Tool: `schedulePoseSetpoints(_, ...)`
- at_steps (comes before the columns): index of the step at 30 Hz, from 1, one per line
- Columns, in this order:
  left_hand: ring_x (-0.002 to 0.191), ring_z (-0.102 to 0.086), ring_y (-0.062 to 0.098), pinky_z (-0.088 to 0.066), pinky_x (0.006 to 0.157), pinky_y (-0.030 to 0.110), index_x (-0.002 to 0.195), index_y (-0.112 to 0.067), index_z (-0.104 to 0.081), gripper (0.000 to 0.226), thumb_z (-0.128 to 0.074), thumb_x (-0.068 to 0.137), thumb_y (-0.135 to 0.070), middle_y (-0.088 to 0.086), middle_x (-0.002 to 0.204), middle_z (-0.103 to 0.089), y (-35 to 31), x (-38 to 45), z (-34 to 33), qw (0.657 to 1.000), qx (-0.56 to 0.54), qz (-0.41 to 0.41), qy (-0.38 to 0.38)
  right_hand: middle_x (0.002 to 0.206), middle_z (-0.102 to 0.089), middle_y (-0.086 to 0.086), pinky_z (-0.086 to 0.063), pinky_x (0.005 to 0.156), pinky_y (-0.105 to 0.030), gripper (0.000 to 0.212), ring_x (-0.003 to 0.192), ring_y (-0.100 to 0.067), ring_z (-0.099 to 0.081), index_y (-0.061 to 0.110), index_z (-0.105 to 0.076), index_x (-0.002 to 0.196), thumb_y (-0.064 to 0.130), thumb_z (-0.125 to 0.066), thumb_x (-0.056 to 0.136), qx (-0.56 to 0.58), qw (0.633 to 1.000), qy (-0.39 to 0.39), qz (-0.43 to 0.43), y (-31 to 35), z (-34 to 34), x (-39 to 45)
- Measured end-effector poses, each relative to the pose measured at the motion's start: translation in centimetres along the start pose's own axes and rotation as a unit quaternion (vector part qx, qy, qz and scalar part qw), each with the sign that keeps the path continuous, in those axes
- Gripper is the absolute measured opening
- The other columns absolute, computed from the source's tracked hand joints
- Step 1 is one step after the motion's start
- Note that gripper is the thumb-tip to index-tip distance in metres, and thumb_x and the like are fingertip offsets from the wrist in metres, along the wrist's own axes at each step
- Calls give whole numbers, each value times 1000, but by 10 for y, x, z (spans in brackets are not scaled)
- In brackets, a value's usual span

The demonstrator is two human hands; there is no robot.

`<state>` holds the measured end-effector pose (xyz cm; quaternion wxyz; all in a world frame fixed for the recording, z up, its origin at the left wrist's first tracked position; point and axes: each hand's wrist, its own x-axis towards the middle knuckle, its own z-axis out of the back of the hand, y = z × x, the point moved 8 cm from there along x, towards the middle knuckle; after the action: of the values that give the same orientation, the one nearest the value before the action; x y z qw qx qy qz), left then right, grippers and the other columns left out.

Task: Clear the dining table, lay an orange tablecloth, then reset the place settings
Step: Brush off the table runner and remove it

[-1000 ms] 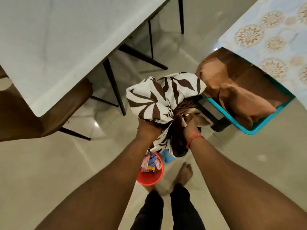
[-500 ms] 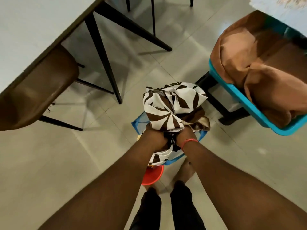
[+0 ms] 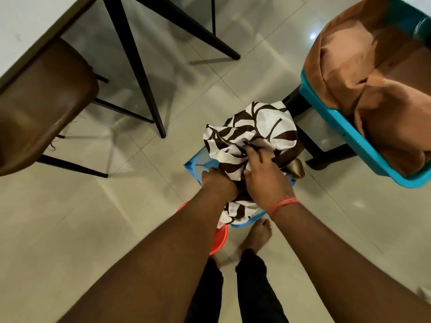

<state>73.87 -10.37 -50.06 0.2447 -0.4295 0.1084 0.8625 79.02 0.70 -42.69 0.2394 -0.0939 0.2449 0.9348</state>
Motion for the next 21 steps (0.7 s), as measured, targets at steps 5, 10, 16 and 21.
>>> schedulePoseSetpoints(5, 122, -55, 30, -44, 94, 41, 138, -29, -52, 60, -42, 93, -67, 6, 134, -59, 2, -8, 13, 994, 79, -70, -3, 159, -23, -10, -42, 106, -51, 65, 132, -41, -38, 21, -19, 155, 23, -47, 96, -88, 963, 252, -32, -24, -79, 6)
schedulePoseSetpoints(10, 115, -60, 30, -47, 87, 36, 121, -16, -62, 37, -51, 95, -40, 9, 123, -65, 13, -12, 26, 989, 103, -92, -58, 140, -47, -18, -44, 104, -43, 42, 126, -38, -48, 8, -48, 136, 17, -46, 96, -92, 949, 298, -41, -39, -98, 3)
schedulePoseSetpoints(16, 114, -59, 33, -48, 85, 38, 123, -9, -56, 35, -51, 95, -31, 13, 123, -62, 10, -22, 21, 984, 114, -113, -78, 124, -57, -10, -48, 95, -39, 37, 115, -32, -55, 14, -55, 129, 18, -50, 93, -46, 982, 180, -10, -36, -64, -24)
schedulePoseSetpoints(21, 119, -54, 33, -44, 92, 39, 125, -9, -53, 39, -51, 95, -33, 14, 128, -57, -2, -35, 29, 982, 90, -138, -91, 122, -47, -8, -56, 70, -36, 39, 91, -29, -62, 15, -54, 124, 16, -62, 86, -6, 996, -42, -80, -43, -3, -30)
